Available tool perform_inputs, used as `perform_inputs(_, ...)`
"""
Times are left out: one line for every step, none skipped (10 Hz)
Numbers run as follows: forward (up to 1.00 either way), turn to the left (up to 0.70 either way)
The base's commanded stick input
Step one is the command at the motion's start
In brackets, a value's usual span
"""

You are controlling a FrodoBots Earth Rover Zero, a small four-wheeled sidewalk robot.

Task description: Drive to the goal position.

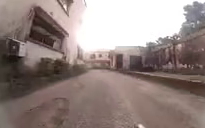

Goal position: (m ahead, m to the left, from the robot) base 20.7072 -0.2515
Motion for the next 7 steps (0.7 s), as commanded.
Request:
perform_inputs(1.0,0.0)
perform_inputs(1.0,0.0)
perform_inputs(1.0,0.0)
perform_inputs(1.0,0.0)
perform_inputs(1.0,0.0)
perform_inputs(1.0,0.0)
perform_inputs(1.0,0.0)
